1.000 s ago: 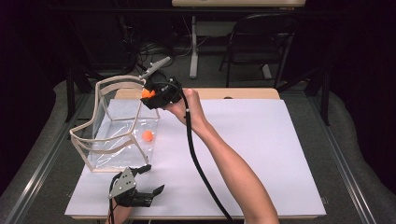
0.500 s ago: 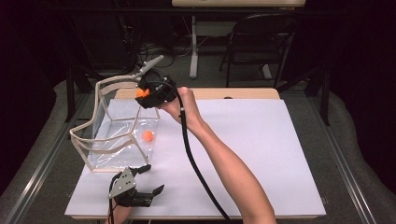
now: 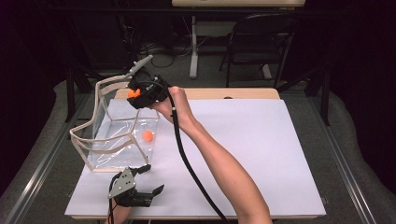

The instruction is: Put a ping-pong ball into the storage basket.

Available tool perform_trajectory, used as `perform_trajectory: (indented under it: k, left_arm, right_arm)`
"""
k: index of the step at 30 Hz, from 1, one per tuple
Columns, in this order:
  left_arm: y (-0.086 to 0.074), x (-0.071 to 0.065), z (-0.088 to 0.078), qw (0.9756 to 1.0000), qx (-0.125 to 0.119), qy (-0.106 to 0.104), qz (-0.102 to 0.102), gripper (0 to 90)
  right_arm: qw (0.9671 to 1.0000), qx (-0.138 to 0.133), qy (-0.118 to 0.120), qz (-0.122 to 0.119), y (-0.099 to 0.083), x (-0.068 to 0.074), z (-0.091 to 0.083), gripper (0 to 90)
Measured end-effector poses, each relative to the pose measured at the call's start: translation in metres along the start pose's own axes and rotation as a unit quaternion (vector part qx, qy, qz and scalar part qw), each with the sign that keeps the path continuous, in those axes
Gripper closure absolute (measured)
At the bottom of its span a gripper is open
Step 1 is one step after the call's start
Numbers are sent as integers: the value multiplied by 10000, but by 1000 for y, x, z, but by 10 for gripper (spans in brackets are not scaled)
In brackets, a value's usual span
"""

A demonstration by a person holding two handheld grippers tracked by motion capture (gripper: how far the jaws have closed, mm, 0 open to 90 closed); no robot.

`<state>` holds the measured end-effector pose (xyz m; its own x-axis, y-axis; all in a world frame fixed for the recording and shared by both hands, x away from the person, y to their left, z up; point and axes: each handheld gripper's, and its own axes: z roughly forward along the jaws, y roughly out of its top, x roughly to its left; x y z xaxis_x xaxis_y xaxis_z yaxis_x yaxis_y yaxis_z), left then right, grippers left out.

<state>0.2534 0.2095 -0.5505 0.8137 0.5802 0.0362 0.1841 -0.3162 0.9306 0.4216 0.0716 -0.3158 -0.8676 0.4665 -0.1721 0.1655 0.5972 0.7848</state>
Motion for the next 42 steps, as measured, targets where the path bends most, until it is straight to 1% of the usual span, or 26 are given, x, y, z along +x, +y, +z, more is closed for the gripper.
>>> perform_trajectory:
  k: [18, 24, 42]
  left_arm:
    - [0, 0, 0, 10000, 10, -10, 13, 156]
    - [0, 0, 0, 10000, -2, -18, -1, 157]
    - [0, 0, 1, 10000, -1, -30, -3, 157]
  right_arm:
    - [9999, 124, 43, -21, 8, 4, 20, 510]
    - [9998, 178, 20, -46, 12, 5, 26, 510]
    - [9992, 377, 30, -113, 14, 4, 42, 510]
